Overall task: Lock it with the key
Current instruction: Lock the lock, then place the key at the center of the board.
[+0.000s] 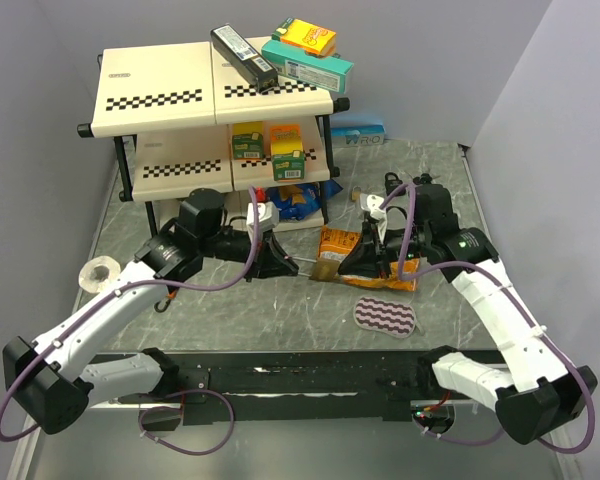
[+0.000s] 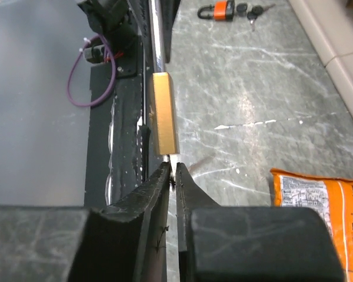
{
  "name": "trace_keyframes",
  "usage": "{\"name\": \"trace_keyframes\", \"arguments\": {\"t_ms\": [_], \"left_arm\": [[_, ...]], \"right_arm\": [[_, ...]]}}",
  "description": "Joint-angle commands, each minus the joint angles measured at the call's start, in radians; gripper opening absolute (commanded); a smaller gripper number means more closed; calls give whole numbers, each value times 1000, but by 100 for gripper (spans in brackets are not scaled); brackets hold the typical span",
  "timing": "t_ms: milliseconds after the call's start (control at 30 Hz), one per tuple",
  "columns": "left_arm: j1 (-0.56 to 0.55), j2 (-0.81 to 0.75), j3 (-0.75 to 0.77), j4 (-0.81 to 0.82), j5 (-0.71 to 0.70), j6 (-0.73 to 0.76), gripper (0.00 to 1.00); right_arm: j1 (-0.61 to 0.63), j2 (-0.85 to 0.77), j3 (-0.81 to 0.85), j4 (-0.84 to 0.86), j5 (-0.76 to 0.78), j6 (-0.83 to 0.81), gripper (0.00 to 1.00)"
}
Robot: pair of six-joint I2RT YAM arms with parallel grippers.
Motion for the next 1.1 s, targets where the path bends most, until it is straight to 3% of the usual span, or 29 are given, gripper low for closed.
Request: {"name": "trace_keyframes", "arguments": {"t_ms": [0,100,367,500,667,867,1067], "left_arm": [[4,-60,3,96,38,-1,1],[7,-62,-2,89,38,4,1],[43,-74,-9,79,30,4,1],[67,-79,-11,66,35,16,1],[77,-86,-20,58,32,21,1],[77,-86,-35,40,-9,39,1],[77,-89,-46,-22,-72,107,1]], "right_arm": [[0,16,29,-52,19,-74,14],[-1,10,20,-65,14,-97,0],[-18,2,26,-123,48,-158,0],[-41,-13,13,-232,80,-270,0],[-136,-19,-11,-273,106,-316,0],[-286,65,-4,-157,128,-227,0],[-389,201,18,41,218,-30,0]]}}
